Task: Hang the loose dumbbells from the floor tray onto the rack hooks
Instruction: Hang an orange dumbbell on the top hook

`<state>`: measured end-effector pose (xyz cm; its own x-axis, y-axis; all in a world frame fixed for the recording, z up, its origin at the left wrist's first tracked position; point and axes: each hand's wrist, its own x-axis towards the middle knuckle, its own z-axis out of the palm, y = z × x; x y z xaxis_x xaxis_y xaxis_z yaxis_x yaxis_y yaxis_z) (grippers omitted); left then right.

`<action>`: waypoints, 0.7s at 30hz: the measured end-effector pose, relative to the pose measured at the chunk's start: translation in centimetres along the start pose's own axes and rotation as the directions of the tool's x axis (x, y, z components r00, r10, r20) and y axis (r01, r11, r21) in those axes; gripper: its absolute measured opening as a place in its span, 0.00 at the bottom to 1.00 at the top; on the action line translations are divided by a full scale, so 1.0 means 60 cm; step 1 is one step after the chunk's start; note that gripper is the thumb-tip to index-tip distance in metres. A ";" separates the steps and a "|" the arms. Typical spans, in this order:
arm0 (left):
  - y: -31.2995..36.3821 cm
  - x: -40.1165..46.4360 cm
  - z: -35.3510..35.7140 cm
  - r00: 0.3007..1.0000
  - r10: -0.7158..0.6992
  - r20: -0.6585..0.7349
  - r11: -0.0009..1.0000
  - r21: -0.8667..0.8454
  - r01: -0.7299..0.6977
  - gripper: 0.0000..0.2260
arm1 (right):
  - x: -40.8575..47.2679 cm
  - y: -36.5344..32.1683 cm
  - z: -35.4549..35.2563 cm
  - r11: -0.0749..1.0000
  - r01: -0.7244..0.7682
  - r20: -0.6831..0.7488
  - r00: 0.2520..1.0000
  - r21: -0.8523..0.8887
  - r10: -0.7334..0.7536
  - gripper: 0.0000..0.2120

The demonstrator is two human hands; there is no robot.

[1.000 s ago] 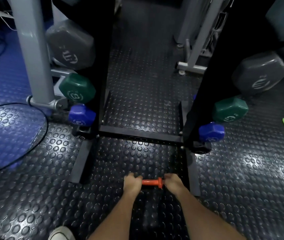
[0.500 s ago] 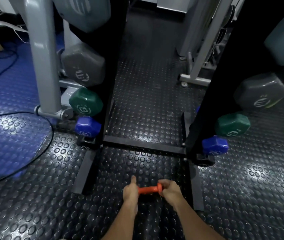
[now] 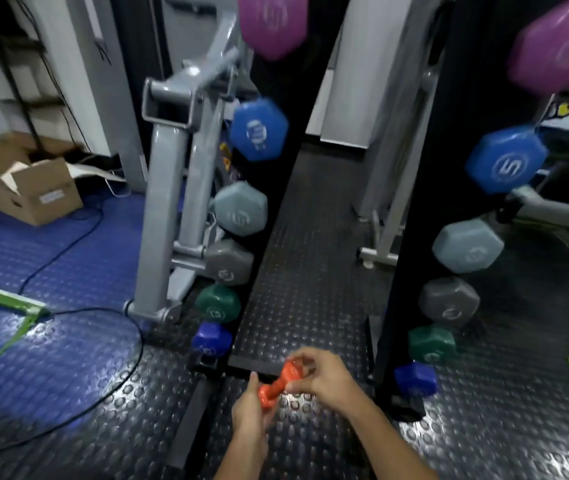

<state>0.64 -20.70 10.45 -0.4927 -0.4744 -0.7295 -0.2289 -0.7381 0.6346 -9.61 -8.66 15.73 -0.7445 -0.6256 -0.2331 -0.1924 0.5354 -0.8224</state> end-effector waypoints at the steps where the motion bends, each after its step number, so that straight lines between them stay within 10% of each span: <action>1: 0.021 -0.016 0.009 0.998 0.050 0.038 0.999 -0.022 -0.049 0.20 | -0.002 -0.033 -0.017 0.999 0.046 -0.017 0.999 -0.022 -0.047 0.23; 16: 0.346 -0.309 0.075 0.764 0.645 0.027 0.737 -0.286 -0.612 0.13 | -0.091 -0.437 -0.215 0.868 0.495 -0.118 0.861 -0.038 -0.496 0.21; 21: 0.458 -0.423 0.099 0.545 0.826 0.140 0.558 -0.329 -0.762 0.34 | -0.125 -0.557 -0.262 0.766 0.639 -0.244 0.733 -0.074 -0.635 0.18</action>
<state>1.86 -26.07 47.94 -0.5753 -0.8017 0.1623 0.5234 -0.2084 0.8262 -7.62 -12.94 53.14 -0.5797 -0.6601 0.4777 -0.6699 0.0523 -0.7407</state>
